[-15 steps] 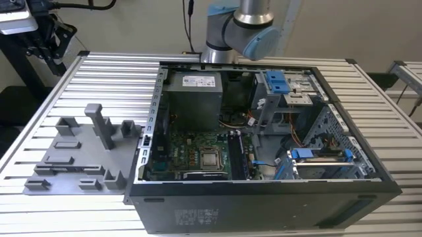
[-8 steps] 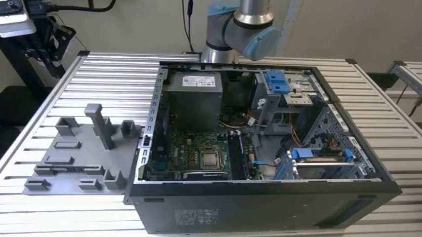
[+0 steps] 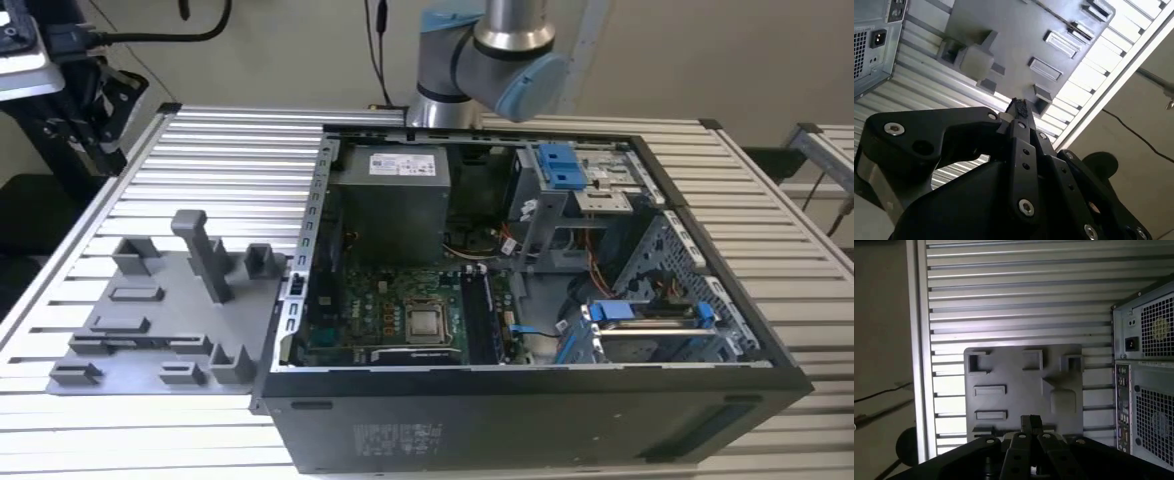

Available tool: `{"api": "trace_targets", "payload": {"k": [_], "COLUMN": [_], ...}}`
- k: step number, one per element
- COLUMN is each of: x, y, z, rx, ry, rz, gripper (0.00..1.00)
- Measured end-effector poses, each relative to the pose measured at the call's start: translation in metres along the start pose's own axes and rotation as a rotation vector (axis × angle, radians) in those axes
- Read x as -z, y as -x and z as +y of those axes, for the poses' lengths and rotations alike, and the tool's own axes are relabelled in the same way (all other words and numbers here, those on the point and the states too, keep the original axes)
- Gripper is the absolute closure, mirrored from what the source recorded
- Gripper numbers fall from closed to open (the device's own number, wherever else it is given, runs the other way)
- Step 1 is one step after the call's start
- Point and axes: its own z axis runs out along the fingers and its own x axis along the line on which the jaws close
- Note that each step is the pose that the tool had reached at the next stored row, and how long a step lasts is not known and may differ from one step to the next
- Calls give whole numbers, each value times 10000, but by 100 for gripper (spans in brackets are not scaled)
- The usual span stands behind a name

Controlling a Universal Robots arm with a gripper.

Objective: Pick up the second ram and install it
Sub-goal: 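Reach for the second ram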

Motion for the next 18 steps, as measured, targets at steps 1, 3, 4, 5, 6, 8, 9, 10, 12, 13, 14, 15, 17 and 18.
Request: {"api": "trace_targets", "payload": {"k": [1,3,4,5,6,8,9,10,12,13,14,15,17,18], "x": [-14,-45,-62,-78,-95,-127,-144,-159,-184,-196,-208,-219,-242,-253], "y": [1,4,5,7,9,12,14,16,19,21,22,23,26,27], "z": [-22,-71,-96,-123,-154,-217,-250,-280,-332,-355,-376,-395,-433,-455], "rx": [0,-1,-2,-2,-2,-2,-3,-3,-3,-3,-3,-3,-1,-1], "ry": [-1,-3,-3,-4,-4,-5,-5,-5,-7,-8,-8,-9,-9,-11], "rz": [10,30,38,45,51,63,69,76,92,102,113,124,145,159], "gripper": [89,89,89,89,89,89,89,89,89,89,89,89,89,89]}}
